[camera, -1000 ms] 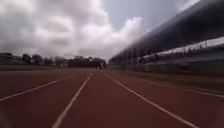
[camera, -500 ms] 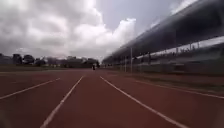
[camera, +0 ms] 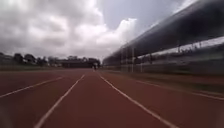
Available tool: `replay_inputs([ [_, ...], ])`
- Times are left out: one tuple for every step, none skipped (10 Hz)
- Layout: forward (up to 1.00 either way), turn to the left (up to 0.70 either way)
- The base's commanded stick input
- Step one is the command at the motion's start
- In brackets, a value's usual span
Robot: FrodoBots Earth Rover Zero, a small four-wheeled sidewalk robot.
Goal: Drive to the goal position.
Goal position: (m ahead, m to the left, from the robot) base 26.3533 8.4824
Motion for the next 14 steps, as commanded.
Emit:
replay_inputs([
  [0.7, 0.0],
  [0.7, 0.0],
  [0.7, 0.0],
  [0.7, 0.0],
  [0.7, 0.0],
  [0.7, 0.0],
  [0.7, 0.0],
  [0.7, 0.0],
  [0.7, 0.0],
  [0.7, 0.0],
  [0.7, 0.0],
  [0.7, 0.0],
  [0.7, 0.0],
  [0.7, 0.0],
])
